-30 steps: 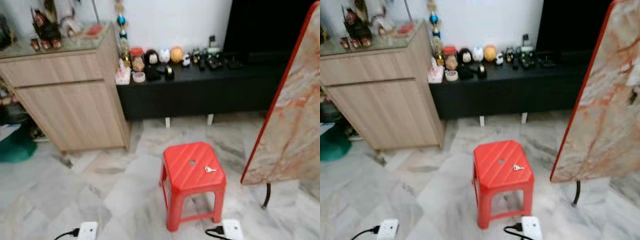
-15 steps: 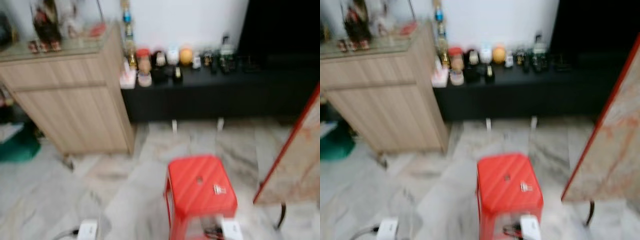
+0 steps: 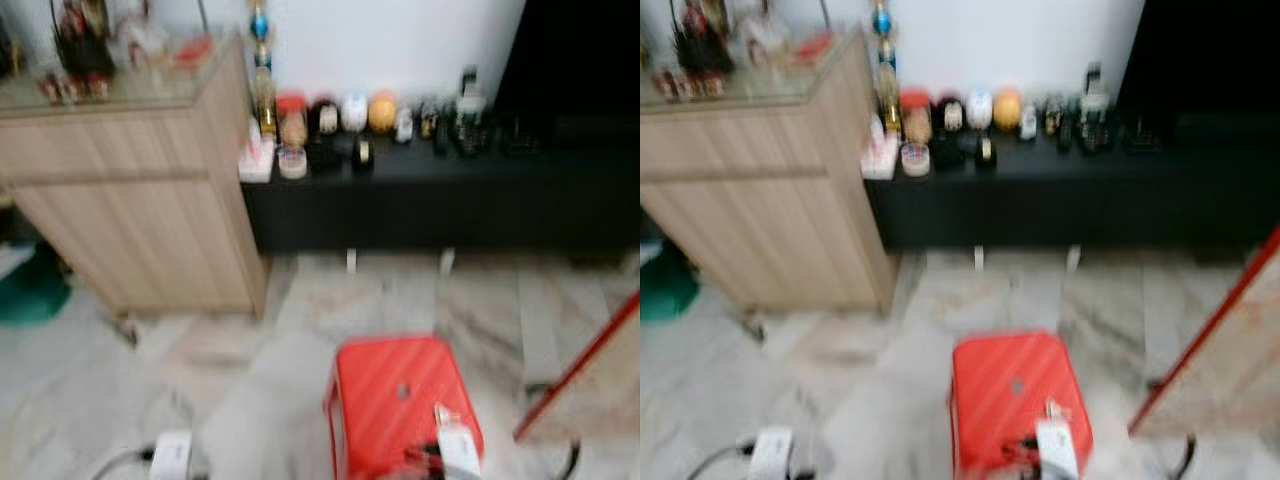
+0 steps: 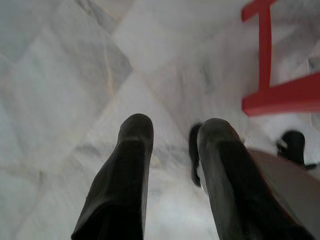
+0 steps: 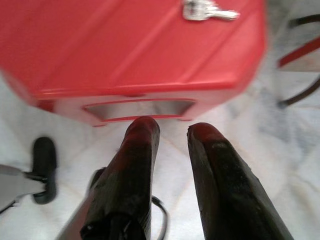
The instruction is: Hang keys on a hook
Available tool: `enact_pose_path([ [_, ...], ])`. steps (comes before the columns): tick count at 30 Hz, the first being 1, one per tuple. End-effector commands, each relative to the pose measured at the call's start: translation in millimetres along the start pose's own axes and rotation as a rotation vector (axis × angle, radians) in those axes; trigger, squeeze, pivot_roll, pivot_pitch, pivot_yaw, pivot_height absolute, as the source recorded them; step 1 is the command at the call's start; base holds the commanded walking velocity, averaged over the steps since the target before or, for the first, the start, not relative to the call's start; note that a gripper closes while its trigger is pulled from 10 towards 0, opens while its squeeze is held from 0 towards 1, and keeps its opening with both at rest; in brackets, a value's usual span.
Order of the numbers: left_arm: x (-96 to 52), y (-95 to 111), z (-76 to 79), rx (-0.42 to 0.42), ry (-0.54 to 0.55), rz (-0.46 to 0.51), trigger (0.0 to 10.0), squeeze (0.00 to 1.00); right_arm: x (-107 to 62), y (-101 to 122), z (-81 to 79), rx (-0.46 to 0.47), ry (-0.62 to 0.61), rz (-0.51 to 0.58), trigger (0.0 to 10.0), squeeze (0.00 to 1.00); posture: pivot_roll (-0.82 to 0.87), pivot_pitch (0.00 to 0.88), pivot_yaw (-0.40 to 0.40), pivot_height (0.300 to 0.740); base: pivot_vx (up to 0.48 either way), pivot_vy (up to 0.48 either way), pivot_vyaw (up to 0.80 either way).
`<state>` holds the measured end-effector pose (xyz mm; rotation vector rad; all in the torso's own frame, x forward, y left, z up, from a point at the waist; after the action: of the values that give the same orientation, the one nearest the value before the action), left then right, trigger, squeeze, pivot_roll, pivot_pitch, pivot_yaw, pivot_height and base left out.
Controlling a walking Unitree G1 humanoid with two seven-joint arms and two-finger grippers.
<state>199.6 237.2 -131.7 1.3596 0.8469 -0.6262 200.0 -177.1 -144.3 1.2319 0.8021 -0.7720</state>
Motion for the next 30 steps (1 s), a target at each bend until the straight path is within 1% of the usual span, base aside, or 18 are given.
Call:
enact_pose_path([
  [1, 0.2, -6, 3.9, 0.019, 0.0, -0.025, 10.0, 0.0, -0.2, 0, -6.3, 0.005, 0.015, 0.002, 10.0, 0.0, 0.02, 0.0, 0.019, 0.74, 0.0, -0.416, 0.0],
  [11, 1.1, -4, 8.1, 0.021, -0.002, -0.021, 10.0, 0.0, -0.4, -1, -6.3, 0.008, 0.016, 0.004, 10.0, 0.0, 0.01, 0.0, 0.022, 0.74, 0.0, -0.388, 0.0],
  [19, 1.3, -1, 7.3, 0.014, 0.007, -0.001, 10.0, 0.0, -0.7, 0, -5.3, 0.013, 0.016, 0.02, 10.0, 0.0, 0.01, 0.0, 0.018, 0.74, 0.0, 0.0, 0.0],
  [23, 2.3, 19, 1.4, -0.023, 0.031, 0.073, 10.0, 0.0, -1.5, 8, -1.1, 0.033, -0.014, 0.083, 10.0, 0.0, 0.01, 0.0, 0.015, 0.74, 0.0, 0.0, 0.0],
  [24, 2.3, 19, 1.4, -0.023, 0.031, 0.073, 10.0, 0.0, -1.5, 8, -1.1, 0.033, -0.014, 0.083, 10.0, 0.0, 0.01, 0.0, 0.015, 0.74, 0.0, 0.0, 0.0],
  [26, 2.4, 37, -1.1, -0.052, 0.035, 0.136, 10.0, 0.0, -2.4, 14, 0.2, 0.048, -0.026, 0.128, 10.0, 0.0, -0.01, 0.0, 0.018, 0.74, 0.0, 0.0, 0.0],
  [27, 1.2, 68, -0.8, -0.075, 0.023, 0.25, 10.0, 0.0, -3.7, 20, 1.3, 0.067, -0.028, 0.172, 10.0, 0.0, -0.02, 0.0, 0.015, 0.74, 0.0, 0.0, 0.0],
  [28, -0.5, 84, -0.3, -0.071, 0.017, 0.309, 10.0, 0.0, -4.3, 23, 1.7, 0.076, -0.025, 0.194, 10.0, 0.0, -0.01, 0.0, 0.012, 0.74, 0.0, 0.0, 0.0],
  [29, -0.5, 84, -0.3, -0.071, 0.017, 0.309, 10.0, 0.0, -4.3, 23, 1.7, 0.076, -0.025, 0.194, 10.0, 0.0, -0.01, 0.0, 0.012, 0.74, 0.0, 0.0, 0.0],
  [30, -1.9, 94, 0.2, -0.068, 0.014, 0.347, 10.0, 0.0, -4.8, 25, 2.0, 0.081, -0.023, 0.207, 10.0, 0.0, -0.01, 0.0, 0.01, 0.74, 0.0, 0.0, 0.0],
])
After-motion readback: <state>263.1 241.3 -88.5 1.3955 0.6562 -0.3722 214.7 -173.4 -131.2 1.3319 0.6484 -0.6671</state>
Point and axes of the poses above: a point about 5 cm out from each wrist's last joint towards the gripper, its own x axis pointing out of the wrist towards the gripper, its own y axis along the axis of the wrist's last joint, z = x × y, the point moved 6 cm from there along x, pointing out of the wrist towards the gripper, and after that the axes turned 7 degrees about -x, right-handed, at the moved point
